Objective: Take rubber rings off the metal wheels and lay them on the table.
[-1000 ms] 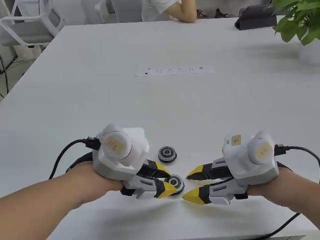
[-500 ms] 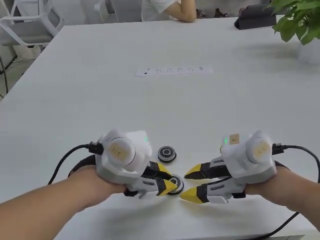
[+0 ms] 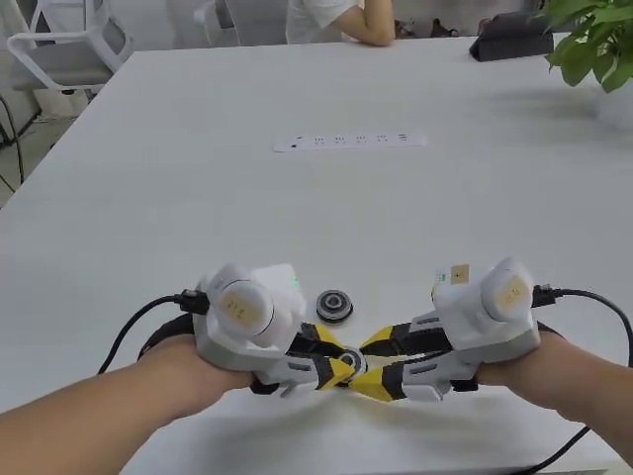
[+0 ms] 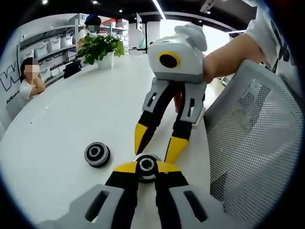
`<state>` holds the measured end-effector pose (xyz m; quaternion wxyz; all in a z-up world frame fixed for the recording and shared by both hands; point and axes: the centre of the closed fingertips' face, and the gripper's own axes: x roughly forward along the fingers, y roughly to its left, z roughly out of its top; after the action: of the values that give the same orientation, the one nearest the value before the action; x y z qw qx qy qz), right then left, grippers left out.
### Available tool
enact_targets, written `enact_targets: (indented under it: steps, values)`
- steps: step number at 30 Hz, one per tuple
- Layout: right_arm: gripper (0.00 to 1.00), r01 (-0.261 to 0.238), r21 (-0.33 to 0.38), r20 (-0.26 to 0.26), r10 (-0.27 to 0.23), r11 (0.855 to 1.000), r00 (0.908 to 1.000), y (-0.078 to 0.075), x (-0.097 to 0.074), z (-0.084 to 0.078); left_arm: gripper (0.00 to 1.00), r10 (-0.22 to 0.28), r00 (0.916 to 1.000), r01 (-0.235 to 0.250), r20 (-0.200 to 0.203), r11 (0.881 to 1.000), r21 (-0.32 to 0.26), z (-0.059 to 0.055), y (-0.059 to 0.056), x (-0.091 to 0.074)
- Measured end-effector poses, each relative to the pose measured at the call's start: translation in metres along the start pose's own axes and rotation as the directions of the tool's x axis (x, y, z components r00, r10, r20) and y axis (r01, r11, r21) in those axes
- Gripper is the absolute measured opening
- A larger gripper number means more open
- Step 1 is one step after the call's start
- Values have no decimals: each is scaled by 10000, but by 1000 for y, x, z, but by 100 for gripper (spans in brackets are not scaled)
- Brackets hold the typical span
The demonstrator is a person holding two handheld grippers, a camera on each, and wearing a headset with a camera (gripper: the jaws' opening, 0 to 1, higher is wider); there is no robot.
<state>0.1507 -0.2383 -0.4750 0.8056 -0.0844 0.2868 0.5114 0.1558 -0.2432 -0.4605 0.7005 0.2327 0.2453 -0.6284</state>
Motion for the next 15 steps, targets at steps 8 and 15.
enact_targets:
  steps: [8, 15]
  values:
    - [21, 59, -22, -85, -59, 10000, 9999, 1, -2, -3, 7, 116, 9999, -116, 59, 9999, -40, 0, -1, 0]
    - [19, 139, -262, -239, -145, 9996, 9996, 2, -4, -4, 7, 175, 9998, -174, 87, 9998, -84, 0, -1, 0]
